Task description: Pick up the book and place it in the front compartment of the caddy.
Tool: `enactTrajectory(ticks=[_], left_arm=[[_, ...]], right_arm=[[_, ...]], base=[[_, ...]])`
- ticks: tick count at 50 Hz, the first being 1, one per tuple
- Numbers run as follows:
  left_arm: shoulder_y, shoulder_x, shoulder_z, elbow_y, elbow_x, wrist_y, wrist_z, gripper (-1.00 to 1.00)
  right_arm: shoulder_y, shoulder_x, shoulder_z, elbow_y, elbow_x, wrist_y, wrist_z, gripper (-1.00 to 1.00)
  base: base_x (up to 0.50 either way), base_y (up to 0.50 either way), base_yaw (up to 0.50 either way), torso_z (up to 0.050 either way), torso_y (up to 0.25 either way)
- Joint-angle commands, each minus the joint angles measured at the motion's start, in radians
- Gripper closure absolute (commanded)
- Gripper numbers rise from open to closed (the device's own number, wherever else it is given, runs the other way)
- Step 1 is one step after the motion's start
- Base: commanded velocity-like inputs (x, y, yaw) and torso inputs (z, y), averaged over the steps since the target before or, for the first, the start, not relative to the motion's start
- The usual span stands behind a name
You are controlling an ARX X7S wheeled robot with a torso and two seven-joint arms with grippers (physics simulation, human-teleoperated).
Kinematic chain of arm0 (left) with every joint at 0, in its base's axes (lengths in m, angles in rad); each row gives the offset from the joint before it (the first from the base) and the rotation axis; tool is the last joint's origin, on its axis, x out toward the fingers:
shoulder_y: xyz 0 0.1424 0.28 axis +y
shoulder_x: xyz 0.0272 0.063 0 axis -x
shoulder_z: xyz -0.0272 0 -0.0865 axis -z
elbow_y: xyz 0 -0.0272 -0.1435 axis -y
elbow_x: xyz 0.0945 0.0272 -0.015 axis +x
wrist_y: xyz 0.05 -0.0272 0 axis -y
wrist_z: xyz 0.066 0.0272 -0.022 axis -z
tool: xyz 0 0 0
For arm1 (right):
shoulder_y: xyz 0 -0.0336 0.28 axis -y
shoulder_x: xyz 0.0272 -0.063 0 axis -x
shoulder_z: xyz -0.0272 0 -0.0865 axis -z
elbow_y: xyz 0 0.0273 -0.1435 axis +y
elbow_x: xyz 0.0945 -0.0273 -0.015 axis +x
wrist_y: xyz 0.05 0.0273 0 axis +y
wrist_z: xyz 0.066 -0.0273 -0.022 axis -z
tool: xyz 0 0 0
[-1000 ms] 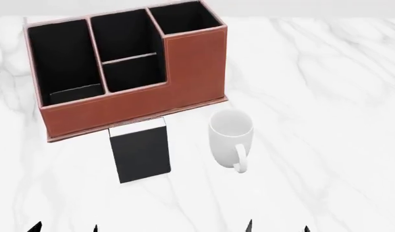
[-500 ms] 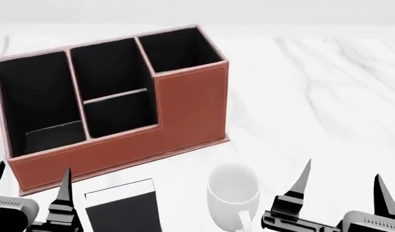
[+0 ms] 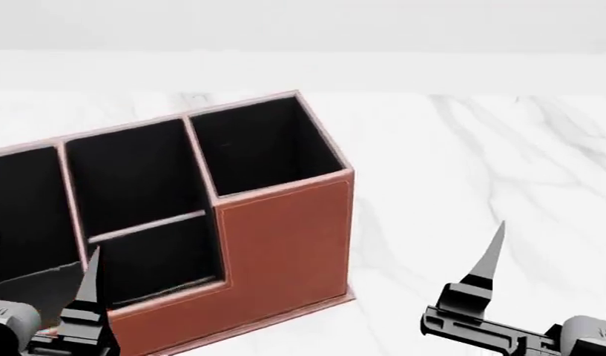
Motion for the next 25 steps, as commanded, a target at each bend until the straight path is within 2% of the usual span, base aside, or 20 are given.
enactTrajectory(ticks=[1, 19, 20, 25], left_arm=[[0.007, 0.017, -0.036, 0.012, -0.005, 0.021, 0.015, -1.0], [0.008, 0.006, -0.025, 0.01, -0.011, 0.027, 0.006, -1.0], [0.008, 0.005, -0.024, 0.008, -0.011, 0.028, 0.006, -1.0], [0.009, 0.002, -0.02, 0.002, -0.01, 0.035, 0.004, -1.0]], right_arm=[[0.001, -0.012, 0.018, -0.01, -0.018, -0.009, -0.024, -1.0], [0.02, -0.012, 0.029, 0.016, -0.007, 0.005, 0.006, -1.0], [0.028, -0.008, 0.023, 0.022, -0.018, 0.034, 0.018, -1.0], [0.004, -0.018, 0.034, 0.037, 0.001, -0.047, -0.003, -1.0]], base=[[0.5, 0.0, 0.0, 0.0, 0.0], [0.5, 0.0, 0.0, 0.0, 0.002], [0.22, 0.0, 0.0, 0.0, 0.0], [0.0, 0.0, 0.0, 0.0, 0.002]])
